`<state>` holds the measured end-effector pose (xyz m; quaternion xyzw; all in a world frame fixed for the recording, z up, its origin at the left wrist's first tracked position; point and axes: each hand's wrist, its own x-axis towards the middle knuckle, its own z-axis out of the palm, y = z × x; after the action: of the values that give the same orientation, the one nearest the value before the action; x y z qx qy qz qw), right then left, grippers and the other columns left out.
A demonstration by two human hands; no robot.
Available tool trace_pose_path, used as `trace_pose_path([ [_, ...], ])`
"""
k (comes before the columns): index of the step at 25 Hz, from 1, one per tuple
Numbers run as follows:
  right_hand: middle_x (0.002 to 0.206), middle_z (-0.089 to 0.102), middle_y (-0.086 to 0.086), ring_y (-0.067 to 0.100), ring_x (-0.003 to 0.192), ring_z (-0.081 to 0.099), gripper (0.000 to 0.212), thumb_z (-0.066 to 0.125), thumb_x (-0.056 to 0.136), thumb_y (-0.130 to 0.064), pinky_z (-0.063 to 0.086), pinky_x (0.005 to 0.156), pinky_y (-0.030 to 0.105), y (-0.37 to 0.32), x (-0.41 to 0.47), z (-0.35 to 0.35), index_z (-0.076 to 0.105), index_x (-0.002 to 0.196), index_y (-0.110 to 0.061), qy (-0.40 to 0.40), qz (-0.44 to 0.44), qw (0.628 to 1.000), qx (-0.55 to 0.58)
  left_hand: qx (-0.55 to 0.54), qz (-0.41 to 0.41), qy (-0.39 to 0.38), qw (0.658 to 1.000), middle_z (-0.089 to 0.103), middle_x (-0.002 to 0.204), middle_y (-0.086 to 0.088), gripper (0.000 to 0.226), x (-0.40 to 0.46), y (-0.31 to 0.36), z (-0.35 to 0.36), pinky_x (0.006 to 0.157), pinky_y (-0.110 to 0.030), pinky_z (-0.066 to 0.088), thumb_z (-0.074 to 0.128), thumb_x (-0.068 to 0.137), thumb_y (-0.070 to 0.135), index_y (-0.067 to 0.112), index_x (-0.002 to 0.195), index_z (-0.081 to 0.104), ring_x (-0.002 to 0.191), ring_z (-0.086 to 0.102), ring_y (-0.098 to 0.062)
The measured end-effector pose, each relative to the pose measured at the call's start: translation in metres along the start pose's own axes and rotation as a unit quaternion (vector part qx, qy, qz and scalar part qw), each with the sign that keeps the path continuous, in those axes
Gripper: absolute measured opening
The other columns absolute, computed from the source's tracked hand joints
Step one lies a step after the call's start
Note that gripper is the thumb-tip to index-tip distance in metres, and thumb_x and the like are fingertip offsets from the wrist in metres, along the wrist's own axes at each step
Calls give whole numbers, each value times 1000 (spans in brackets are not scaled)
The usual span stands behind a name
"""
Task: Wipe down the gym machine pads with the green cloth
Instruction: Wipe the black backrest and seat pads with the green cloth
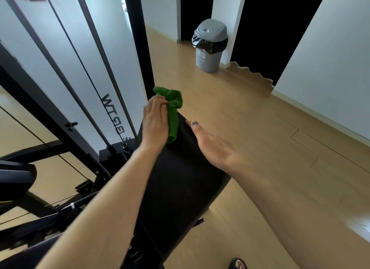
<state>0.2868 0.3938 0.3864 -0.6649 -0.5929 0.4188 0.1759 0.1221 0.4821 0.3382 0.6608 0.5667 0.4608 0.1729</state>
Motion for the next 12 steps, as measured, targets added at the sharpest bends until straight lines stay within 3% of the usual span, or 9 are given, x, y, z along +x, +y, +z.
trace_pose_path([
  [2, 157, 40, -18, 17, 146, 33, 60, 4, 91, -79, 18, 121, 49, 11, 0, 2, 34, 141, -67, -20, -7, 998, 66, -37, 19, 20, 999, 54, 122, 0, 22, -40, 18, 9, 110, -33, 35, 37, 105, 14, 8, 106, 58, 120, 43, -14],
  [5, 146, 52, -22, 14, 141, 42, 67, 5, 85, -85, 21, 120, 48, 16, 7, 4, 48, 134, -65, -11, -17, 993, 117, -33, 49, -16, 998, 47, 123, -3, 15, -119, 23, 12, 110, -33, 33, 38, 102, 18, 15, 112, 49, 120, 38, -21],
  [8, 155, 41, -21, 13, 144, 37, 61, 0, 96, -69, 25, 113, 39, 1, 5, 5, 40, 142, -62, 42, -15, 998, 33, 20, 49, -44, 998, 46, 121, -8, 19, -129, -6, 7, 105, -51, 39, 37, 101, 25, 21, 118, 43, 113, 37, -24],
  [10, 158, 36, -23, 14, 146, 34, 61, -2, 95, -70, 25, 113, 41, -3, 5, 8, 31, 146, -63, 39, -16, 999, -21, 59, 96, -34, 993, 44, 120, -7, 18, -97, -25, 3, 102, -48, 37, 37, 101, 24, 19, 118, 44, 111, 38, -25],
  [12, 158, 34, -26, 11, 147, 32, 60, -2, 94, -72, 24, 114, 41, -4, 8, 10, 27, 146, -64, 44, -14, 998, -39, 73, 66, 8, 995, 47, 121, -11, 19, -59, -40, 2, 100, -47, 38, 36, 102, 21, 14, 117, 46, 111, 42, -28],
])
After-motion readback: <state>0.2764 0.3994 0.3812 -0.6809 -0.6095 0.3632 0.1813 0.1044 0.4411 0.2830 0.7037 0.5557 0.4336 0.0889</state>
